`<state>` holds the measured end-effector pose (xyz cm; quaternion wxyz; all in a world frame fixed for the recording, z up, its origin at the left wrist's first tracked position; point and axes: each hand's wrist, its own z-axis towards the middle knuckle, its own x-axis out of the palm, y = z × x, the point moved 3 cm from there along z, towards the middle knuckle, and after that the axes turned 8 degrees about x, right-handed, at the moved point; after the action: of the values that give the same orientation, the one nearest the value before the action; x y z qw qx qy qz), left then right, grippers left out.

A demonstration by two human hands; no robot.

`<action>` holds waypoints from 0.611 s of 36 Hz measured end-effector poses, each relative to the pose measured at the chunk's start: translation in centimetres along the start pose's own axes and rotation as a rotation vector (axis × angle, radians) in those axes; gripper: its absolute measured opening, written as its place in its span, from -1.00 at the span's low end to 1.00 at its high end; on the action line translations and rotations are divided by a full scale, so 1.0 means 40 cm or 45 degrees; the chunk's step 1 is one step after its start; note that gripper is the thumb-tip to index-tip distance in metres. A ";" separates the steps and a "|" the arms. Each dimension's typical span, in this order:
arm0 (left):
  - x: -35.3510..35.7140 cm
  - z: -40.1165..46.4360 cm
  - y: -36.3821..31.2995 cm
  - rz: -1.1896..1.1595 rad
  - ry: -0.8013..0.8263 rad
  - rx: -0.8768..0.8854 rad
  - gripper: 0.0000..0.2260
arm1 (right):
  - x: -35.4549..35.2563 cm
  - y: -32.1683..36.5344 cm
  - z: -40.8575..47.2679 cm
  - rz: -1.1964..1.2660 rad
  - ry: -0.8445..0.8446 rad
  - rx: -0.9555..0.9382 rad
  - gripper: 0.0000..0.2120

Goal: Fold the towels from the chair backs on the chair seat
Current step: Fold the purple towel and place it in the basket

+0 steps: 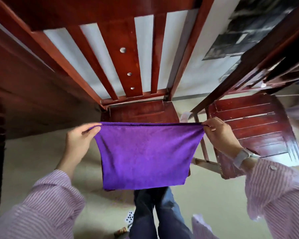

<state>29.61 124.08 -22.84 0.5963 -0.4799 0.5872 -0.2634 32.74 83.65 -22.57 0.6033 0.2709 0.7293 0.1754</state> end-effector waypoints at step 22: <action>-0.260 -0.077 -0.402 0.039 -0.142 0.307 -0.89 | -0.378 0.317 -0.087 -0.055 -0.270 -0.332 -0.83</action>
<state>28.91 125.98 -3.55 0.6853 -0.4097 0.5245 -0.2957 33.56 84.76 -2.57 0.7106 0.1916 0.6382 0.2260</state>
